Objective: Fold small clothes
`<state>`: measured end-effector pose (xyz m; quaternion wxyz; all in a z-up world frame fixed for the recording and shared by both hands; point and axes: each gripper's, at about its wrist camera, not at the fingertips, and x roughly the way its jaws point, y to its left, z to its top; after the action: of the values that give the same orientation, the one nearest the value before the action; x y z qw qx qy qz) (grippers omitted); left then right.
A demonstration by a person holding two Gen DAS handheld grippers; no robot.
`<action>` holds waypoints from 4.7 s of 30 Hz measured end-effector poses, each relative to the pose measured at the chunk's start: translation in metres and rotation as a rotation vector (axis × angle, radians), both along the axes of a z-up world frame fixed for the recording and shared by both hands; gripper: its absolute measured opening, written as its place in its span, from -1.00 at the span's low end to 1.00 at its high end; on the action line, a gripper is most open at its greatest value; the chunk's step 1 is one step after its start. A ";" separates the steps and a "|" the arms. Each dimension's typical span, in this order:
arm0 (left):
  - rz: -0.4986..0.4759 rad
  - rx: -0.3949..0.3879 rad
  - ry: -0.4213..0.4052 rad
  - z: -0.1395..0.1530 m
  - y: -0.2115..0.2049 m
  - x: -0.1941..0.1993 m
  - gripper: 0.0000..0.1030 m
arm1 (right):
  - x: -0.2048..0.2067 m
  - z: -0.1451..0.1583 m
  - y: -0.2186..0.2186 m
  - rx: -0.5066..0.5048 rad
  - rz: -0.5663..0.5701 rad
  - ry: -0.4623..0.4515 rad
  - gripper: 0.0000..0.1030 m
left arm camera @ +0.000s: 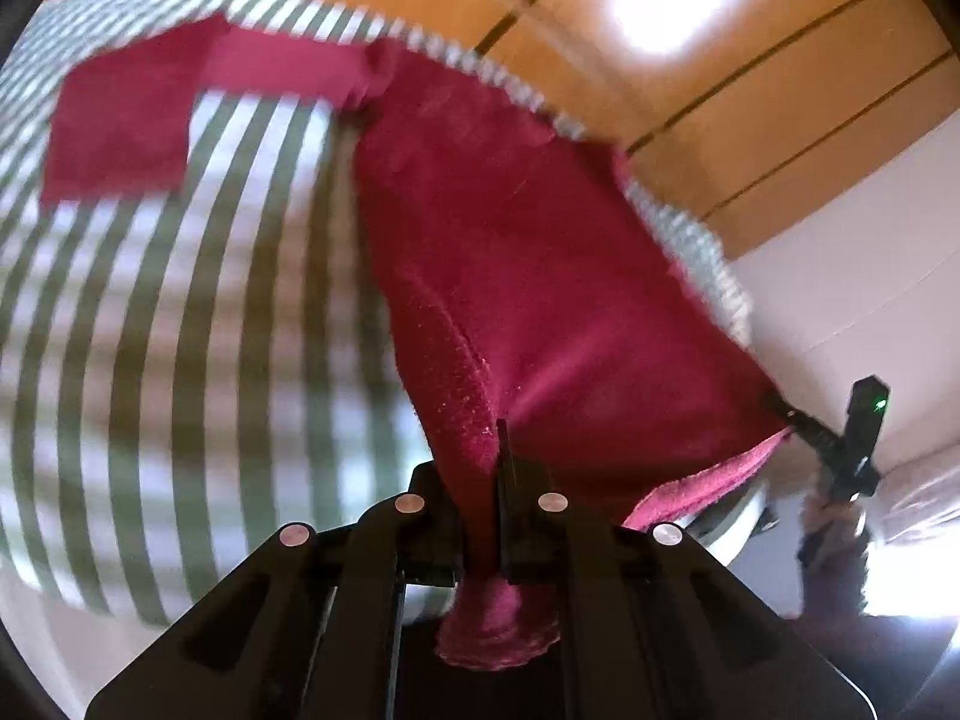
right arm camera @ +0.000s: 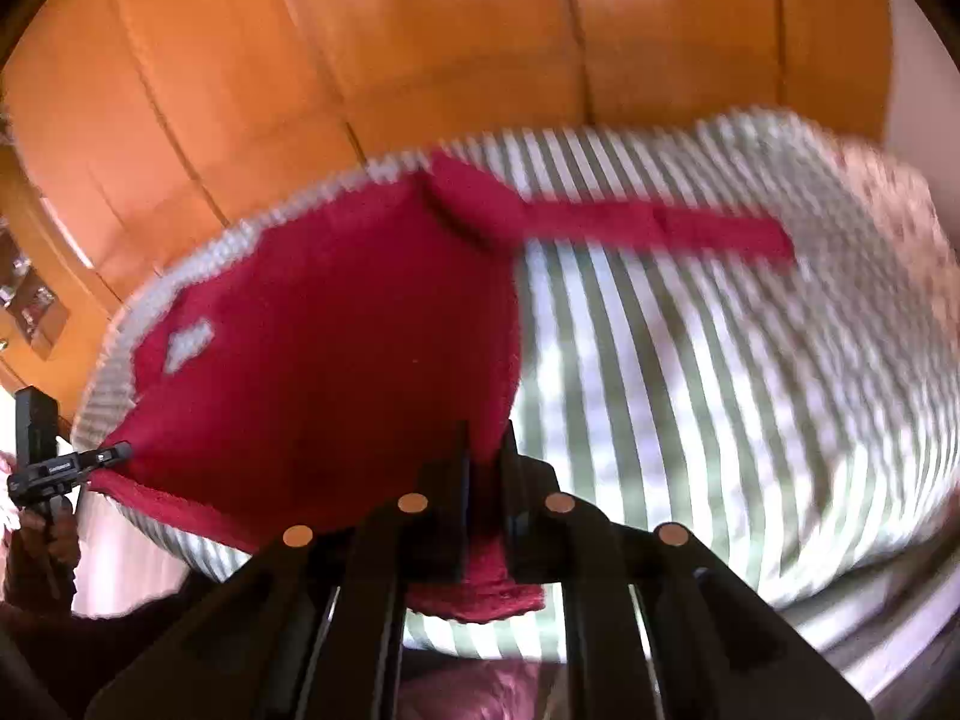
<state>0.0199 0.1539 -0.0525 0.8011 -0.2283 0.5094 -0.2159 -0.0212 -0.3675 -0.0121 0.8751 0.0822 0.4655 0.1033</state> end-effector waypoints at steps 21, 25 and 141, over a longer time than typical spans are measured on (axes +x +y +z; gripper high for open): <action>0.461 0.578 -0.127 0.009 0.081 0.021 0.28 | 0.052 -0.019 0.116 0.034 0.144 -0.038 0.07; 0.398 0.677 -0.163 -0.007 0.066 0.058 0.28 | 0.061 -0.035 0.158 0.047 0.215 -0.013 0.08; 0.298 0.656 -0.381 0.016 -0.114 0.069 0.92 | 0.055 -0.051 0.027 0.117 -0.063 0.031 0.49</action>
<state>0.0887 0.0403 -0.0368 0.9341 0.0121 0.3549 0.0378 0.0333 -0.3405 -0.0635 0.8643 0.1496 0.4694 0.1014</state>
